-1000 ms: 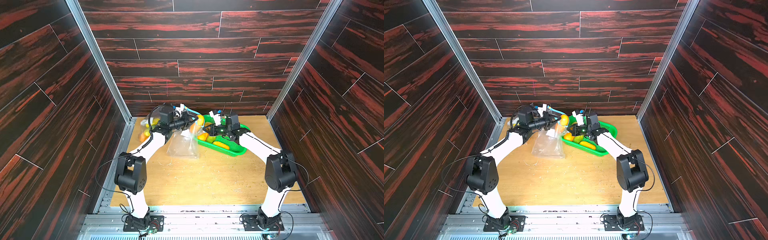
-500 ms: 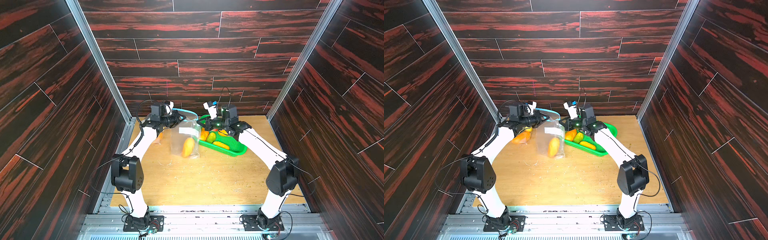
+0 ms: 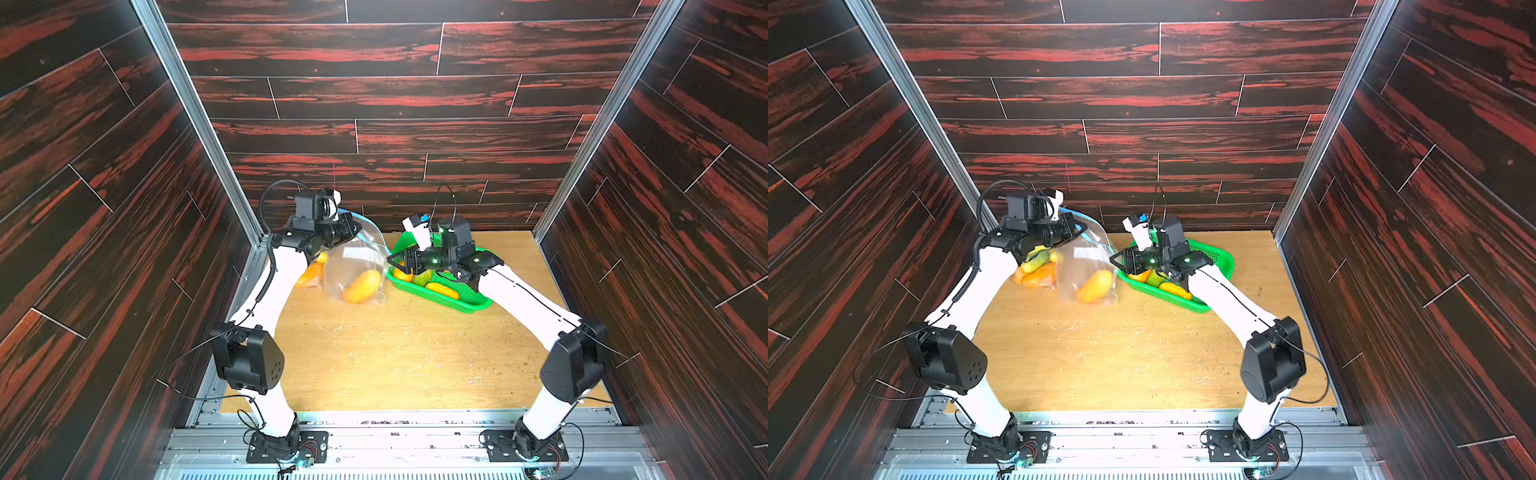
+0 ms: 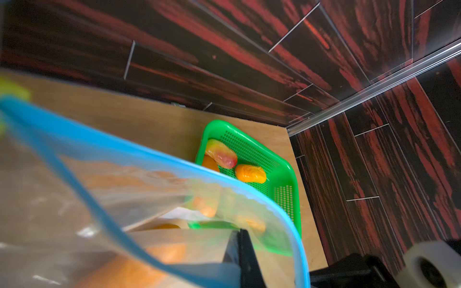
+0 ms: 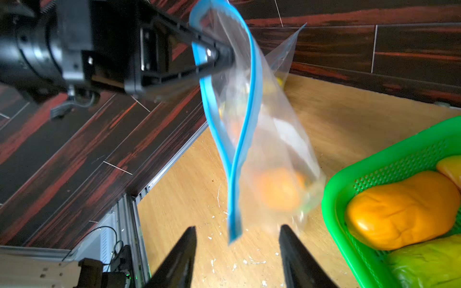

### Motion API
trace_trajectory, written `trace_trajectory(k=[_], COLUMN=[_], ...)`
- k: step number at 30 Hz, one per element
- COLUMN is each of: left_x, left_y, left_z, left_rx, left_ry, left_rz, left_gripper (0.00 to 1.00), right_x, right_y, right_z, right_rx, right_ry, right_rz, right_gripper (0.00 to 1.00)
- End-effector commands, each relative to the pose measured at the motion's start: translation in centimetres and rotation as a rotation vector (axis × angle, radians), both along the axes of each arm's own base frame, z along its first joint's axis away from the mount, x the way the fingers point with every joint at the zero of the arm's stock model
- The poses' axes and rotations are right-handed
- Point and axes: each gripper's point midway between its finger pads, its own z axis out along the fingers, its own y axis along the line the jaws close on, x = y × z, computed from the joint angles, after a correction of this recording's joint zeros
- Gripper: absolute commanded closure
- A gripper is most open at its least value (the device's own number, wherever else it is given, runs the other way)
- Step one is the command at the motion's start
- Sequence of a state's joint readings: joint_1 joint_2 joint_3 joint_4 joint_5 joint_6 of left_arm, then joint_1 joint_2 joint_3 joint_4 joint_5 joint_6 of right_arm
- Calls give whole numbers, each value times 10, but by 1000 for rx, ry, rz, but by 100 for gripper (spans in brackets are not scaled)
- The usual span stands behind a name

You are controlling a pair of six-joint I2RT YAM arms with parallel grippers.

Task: Place the mango in a zip-top bag and seal the zipper
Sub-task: Adjust the zipper food storage bag at the center of the board.

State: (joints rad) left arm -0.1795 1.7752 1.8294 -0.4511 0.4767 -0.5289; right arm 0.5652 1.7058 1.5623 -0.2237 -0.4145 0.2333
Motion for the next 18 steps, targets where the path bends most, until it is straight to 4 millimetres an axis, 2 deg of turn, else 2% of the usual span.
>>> trace_trajectory(k=[1,2,4,7,9,12,14,18], left_x=[1,2,-4,-11,-15,-21,-21,-15], left_y=[4,1,-8,-22,-30,-35,-36,-42], left_z=[2,6,-1,-14,-26,-44,-52,-57], left_rx=[92,107,146,202,223,221,185,62], left_ry=[-11,-31,-2,28,47,91,104,85], left_rz=[-8,-19,-56,-108,-133,-150,-132,-81], left_gripper=[100,100,100,100,100,100,100,100], right_x=[-9,-9,-4,13,33,61,71,87], right_y=[-22,-30,-47,-75,-101,-141,-152,-158], right_z=[37,39,39,24,7,-32,-55,-90], right_rx=[35,48,60,40,14,-73,-118,-209], right_ry=[-90,-95,-97,-70,-35,43,78,103], right_rz=[-29,-46,-97,-193,-295,-450,-477,-506], right_gripper=[41,39,38,34,32,31,30,26])
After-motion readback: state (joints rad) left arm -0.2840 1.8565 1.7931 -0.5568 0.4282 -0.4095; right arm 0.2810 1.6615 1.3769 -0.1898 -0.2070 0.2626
